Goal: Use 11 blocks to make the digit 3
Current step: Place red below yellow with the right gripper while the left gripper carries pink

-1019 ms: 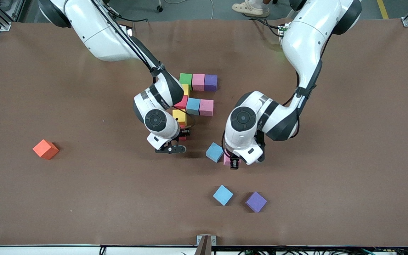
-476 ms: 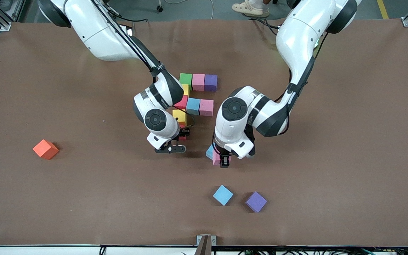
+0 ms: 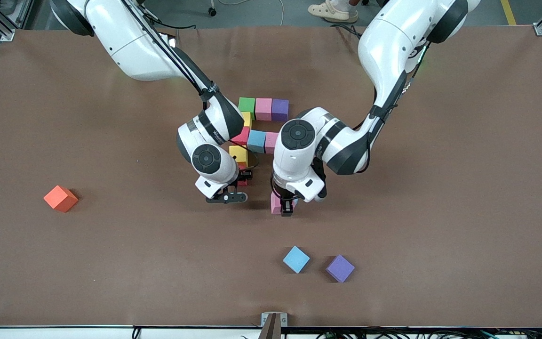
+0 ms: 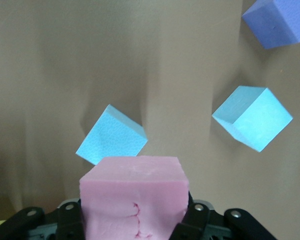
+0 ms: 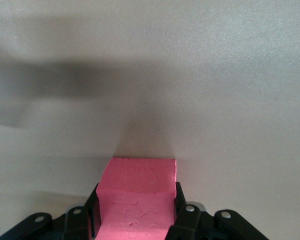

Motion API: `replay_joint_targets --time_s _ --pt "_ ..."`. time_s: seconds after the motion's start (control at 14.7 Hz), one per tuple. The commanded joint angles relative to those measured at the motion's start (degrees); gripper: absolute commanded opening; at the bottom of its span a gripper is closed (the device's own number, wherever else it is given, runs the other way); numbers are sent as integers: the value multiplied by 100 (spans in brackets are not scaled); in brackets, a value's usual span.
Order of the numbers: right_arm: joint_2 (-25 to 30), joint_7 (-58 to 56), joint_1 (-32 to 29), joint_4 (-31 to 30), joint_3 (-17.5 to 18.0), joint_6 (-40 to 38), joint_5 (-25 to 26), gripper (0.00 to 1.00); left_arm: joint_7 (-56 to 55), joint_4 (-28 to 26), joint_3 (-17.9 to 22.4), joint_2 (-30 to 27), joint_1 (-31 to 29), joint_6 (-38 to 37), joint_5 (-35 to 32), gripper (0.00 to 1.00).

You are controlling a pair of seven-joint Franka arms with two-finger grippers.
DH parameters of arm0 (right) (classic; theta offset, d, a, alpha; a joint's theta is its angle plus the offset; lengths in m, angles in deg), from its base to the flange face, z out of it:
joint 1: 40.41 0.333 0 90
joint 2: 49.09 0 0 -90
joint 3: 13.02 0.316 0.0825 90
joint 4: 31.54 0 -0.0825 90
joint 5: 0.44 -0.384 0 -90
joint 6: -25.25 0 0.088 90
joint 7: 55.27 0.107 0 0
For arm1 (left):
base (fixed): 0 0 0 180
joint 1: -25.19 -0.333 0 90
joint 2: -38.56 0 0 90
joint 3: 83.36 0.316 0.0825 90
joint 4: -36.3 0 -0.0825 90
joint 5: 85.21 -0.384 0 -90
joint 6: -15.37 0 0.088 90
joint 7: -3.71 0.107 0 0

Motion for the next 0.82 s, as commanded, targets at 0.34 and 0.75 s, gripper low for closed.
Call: replay_joint_targets --time_s 0.34,0.75 --pt "190 -107 110 -572 -28 457 -83 43 -65 -50 86 57 243 86 97 22" --pt "383 -62 93 -519 -28 369 -135 100 -91 -68 86 145 383 95 88 22"
